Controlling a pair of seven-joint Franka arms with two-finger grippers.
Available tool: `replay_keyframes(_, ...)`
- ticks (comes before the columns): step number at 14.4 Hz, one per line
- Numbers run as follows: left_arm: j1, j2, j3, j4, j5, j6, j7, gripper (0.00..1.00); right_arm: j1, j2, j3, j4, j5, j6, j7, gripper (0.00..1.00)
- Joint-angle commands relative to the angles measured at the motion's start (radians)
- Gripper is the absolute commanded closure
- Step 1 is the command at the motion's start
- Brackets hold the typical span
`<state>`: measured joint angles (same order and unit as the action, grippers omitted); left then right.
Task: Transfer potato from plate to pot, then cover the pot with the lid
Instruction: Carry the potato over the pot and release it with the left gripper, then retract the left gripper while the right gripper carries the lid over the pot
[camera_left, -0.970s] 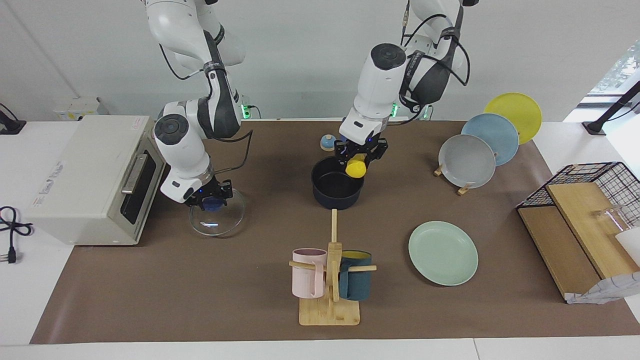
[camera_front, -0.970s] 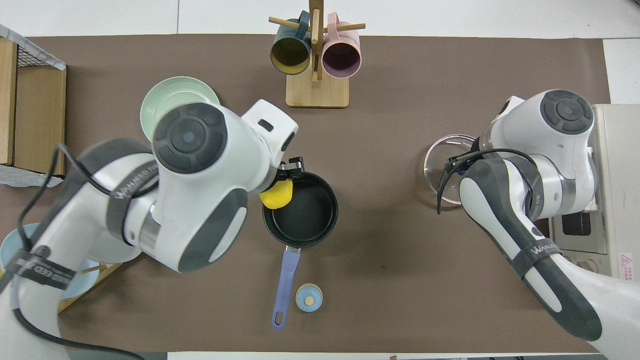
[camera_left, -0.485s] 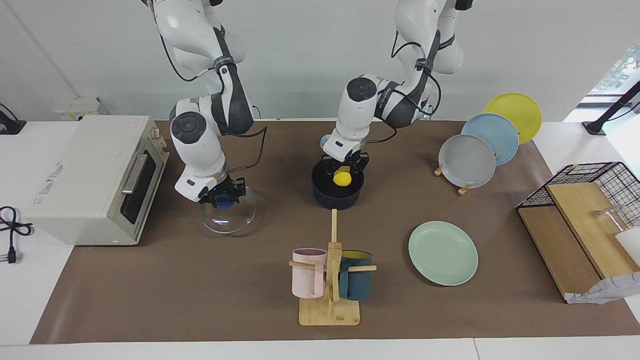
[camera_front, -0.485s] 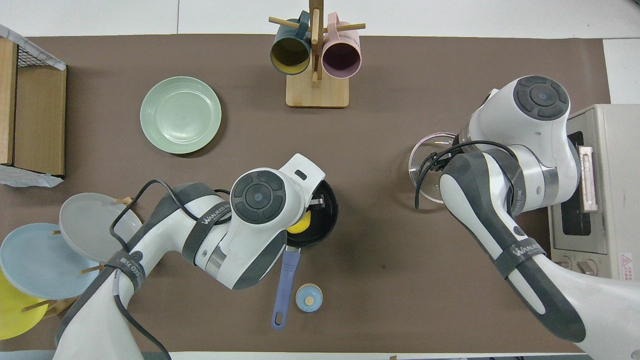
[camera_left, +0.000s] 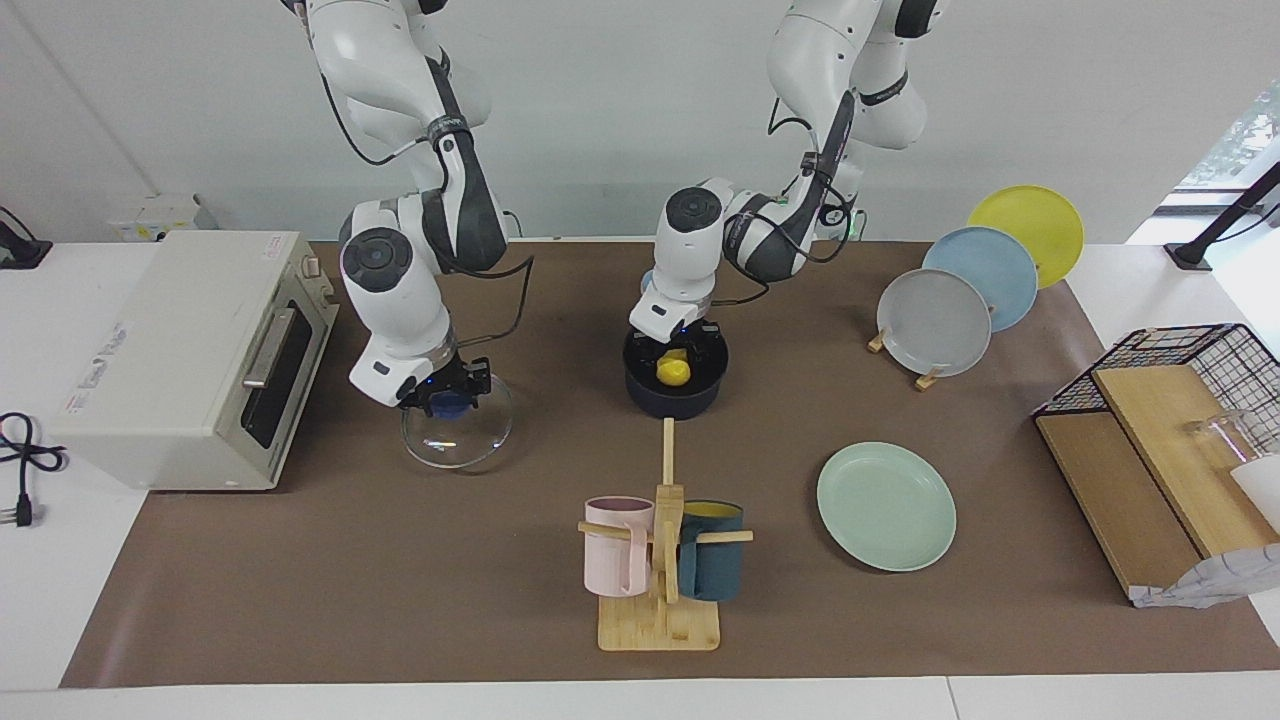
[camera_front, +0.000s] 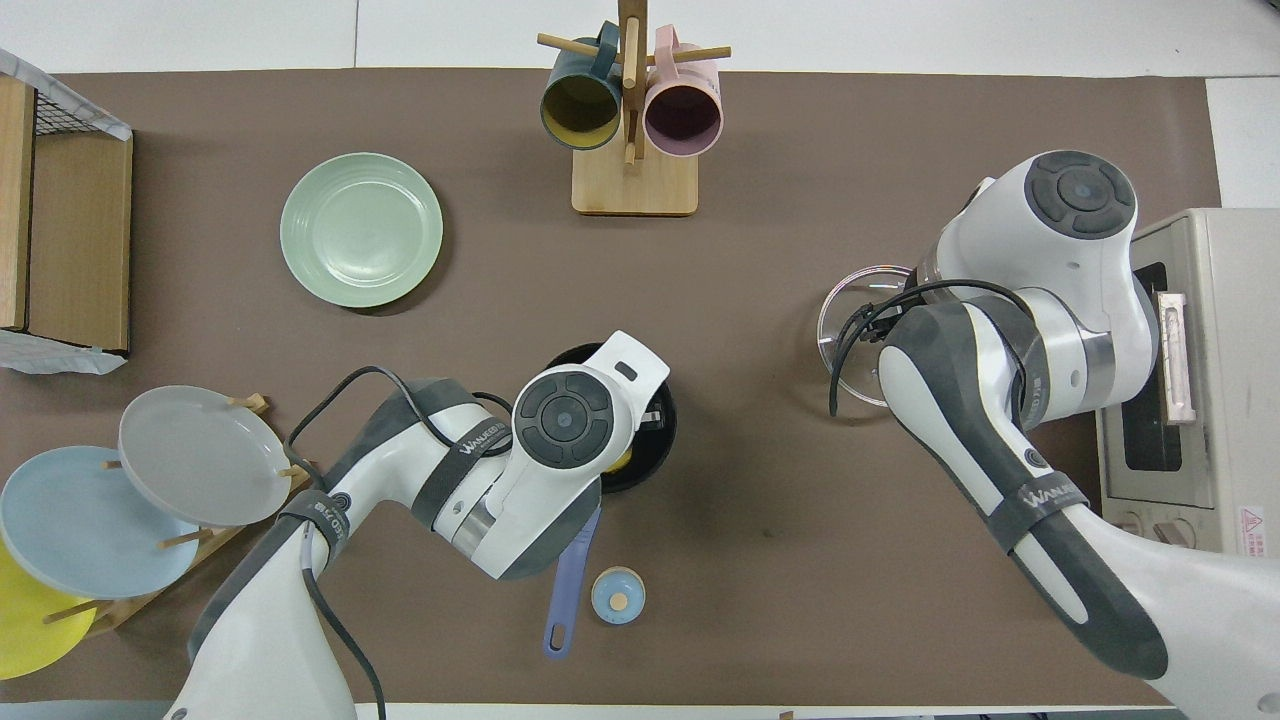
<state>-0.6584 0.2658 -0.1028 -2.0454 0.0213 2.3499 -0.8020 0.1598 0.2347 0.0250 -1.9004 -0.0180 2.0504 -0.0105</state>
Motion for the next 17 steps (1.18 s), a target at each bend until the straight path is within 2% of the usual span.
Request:
replay_keyframes(1,-0.030,-0.003,0.018,-0.032,0.026,0.023,-0.025,1.00,0.007,0.006,0.004,0.023,0.009,-0.019,0.006,1.00)
replay_keyframes(4,-0.030,-0.003,0.018,-0.033,0.046,0.017,-0.008,1.00,0.007,0.006,0.004,0.023,0.009,-0.018,0.006,1.00)
replay_keyframes(5,-0.023,0.000,0.017,-0.026,0.046,0.017,0.006,0.14,0.007,0.006,0.004,0.023,0.009,-0.018,0.006,1.00)
replay_keyframes(6,-0.018,-0.008,0.018,-0.013,0.046,0.008,0.013,0.00,0.007,0.006,0.004,0.021,0.009,-0.018,0.006,1.00)
replay_keyframes(8,0.021,-0.054,0.019,0.054,0.045,-0.114,0.033,0.00,0.007,0.006,0.004,0.021,0.009,-0.016,0.006,1.00)
replay_keyframes(10,0.077,-0.063,0.014,0.193,0.008,-0.304,0.076,0.00,0.007,0.006,0.004,0.021,0.009,-0.016,0.006,1.00)
replay_keyframes(12,0.139,-0.091,0.018,0.308,-0.067,-0.417,0.159,0.00,0.009,0.006,0.004,0.023,0.009,-0.019,0.006,1.00)
replay_keyframes(14,0.222,-0.121,0.018,0.394,-0.072,-0.524,0.258,0.00,0.026,-0.009,0.006,0.026,0.012,-0.028,0.009,1.00)
replay_keyframes(17,0.386,-0.166,0.028,0.444,-0.067,-0.612,0.473,0.00,0.147,-0.018,0.010,0.157,0.012,-0.183,0.181,1.00)
